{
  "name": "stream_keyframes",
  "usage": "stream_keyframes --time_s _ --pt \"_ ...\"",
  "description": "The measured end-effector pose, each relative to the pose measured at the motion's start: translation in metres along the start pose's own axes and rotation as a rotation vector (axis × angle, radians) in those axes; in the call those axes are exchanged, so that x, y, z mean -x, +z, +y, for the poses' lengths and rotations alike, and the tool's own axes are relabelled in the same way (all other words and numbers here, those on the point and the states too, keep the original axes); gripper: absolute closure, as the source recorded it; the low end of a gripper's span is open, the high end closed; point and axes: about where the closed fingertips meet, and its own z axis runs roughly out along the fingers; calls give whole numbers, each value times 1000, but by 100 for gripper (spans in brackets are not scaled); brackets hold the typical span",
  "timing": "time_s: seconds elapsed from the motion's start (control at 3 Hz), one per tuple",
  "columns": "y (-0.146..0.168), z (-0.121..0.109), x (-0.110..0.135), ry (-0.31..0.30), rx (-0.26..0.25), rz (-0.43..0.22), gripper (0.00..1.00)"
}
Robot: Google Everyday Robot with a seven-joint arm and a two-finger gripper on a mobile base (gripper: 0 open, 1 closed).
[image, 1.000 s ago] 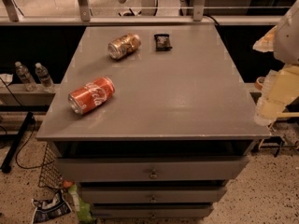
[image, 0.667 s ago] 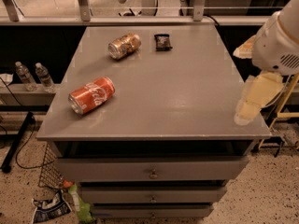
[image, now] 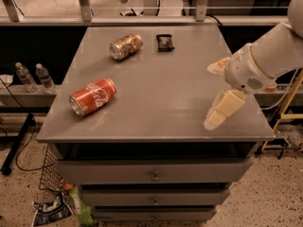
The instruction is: Move coke can near orange can
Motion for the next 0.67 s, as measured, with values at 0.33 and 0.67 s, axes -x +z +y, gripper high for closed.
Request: stream_keyframes --time_s 0.33,0.67 --pt "2 -8 10 6 -28 -42 0" --pt "3 -7 9 5 -25 -40 0"
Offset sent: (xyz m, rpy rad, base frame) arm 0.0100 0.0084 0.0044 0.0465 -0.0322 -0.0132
